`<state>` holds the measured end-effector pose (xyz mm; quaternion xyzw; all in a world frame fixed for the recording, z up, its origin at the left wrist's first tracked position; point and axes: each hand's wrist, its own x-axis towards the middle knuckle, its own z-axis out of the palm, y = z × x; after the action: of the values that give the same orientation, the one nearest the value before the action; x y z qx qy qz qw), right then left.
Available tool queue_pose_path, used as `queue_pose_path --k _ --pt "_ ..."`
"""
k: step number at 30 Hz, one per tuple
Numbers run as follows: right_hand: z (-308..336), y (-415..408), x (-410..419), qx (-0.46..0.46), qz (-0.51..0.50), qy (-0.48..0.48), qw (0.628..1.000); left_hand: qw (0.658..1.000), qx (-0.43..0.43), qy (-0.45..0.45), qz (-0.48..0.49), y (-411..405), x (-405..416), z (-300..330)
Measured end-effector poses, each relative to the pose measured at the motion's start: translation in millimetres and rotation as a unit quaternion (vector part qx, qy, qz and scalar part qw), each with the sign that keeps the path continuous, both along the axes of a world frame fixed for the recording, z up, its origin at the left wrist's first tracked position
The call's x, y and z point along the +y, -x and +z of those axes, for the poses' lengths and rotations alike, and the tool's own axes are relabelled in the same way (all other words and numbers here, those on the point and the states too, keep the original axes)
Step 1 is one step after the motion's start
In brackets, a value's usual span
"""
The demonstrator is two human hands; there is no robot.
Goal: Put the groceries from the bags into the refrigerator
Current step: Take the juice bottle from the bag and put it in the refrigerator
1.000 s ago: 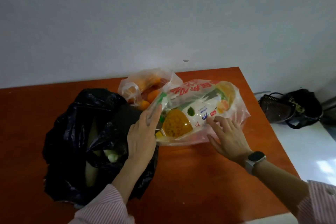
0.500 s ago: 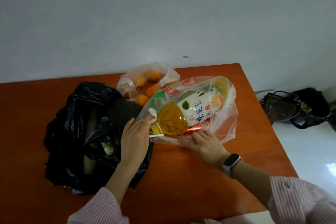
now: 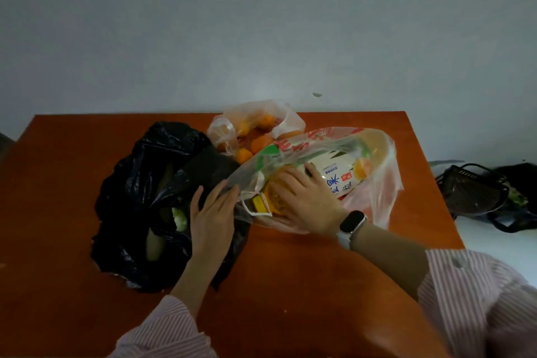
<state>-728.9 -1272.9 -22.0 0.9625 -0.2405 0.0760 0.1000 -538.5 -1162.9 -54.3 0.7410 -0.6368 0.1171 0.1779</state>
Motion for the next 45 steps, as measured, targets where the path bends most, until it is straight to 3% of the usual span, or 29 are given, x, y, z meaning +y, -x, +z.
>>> queue_pose_path --k 3,6,9,12,14,19,21,25,28,33,35,38,45 --pt "4.4 -15.6 -9.7 0.115 -0.024 -0.061 0.991 0.999 -0.007 0.018 0.029 -8.1 -3.7 6.6" --pt "2.9 -22.4 -9.1 0.128 -0.035 -0.076 0.988 0.999 -0.034 0.037 0.017 -14.0 -5.5 12.0" --pt "-0.9 -14.7 -9.8 0.062 0.001 -0.069 0.996 0.997 -0.074 0.009 -0.025 -12.8 -4.2 17.5" --pt "-6.4 10.0 -9.6 -0.032 0.049 -0.066 0.996 0.987 -0.117 -0.084 -0.069 -11.7 0.3 17.8" --pt "-11.9 26.6 -1.5 -0.025 0.081 -0.034 0.996 0.981 -0.122 -0.135 -0.073 -8.3 3.3 15.8" --pt "-27.4 44.4 27.1 0.097 0.165 0.036 0.981 0.979 -0.034 -0.199 -0.031 12.1 0.5 17.4" --pt "-24.1 48.1 26.9 0.074 0.161 0.041 0.983 0.98 -0.007 -0.199 -0.017 21.5 -2.8 17.2" --pt "3.5 61.4 8.2 0.003 0.028 0.04 0.999 0.988 0.052 -0.145 0.015 41.8 -14.1 28.4" --pt "20.2 83.3 -18.3 -0.007 -0.097 0.042 0.994 0.991 0.065 -0.113 -0.026 66.4 -34.9 46.3" --pt "31.3 116.5 -58.9 0.009 -0.221 -0.013 0.975 0.964 0.002 -0.205 -0.171 114.2 -95.5 63.0" --pt "25.9 125.9 -73.9 -0.03 -0.26 -0.1 0.96 0.948 0.023 -0.246 -0.2 127.9 -121.4 62.8" --pt "14.3 133.2 -91.0 -0.171 -0.25 -0.3 0.904 0.94 0.032 -0.251 -0.229 143.0 -153.2 59.9" --pt "-1.9 146.4 -117.9 -0.374 -0.237 -0.405 0.8 0.921 0.131 -0.3 -0.214 161.2 -201.2 55.5"
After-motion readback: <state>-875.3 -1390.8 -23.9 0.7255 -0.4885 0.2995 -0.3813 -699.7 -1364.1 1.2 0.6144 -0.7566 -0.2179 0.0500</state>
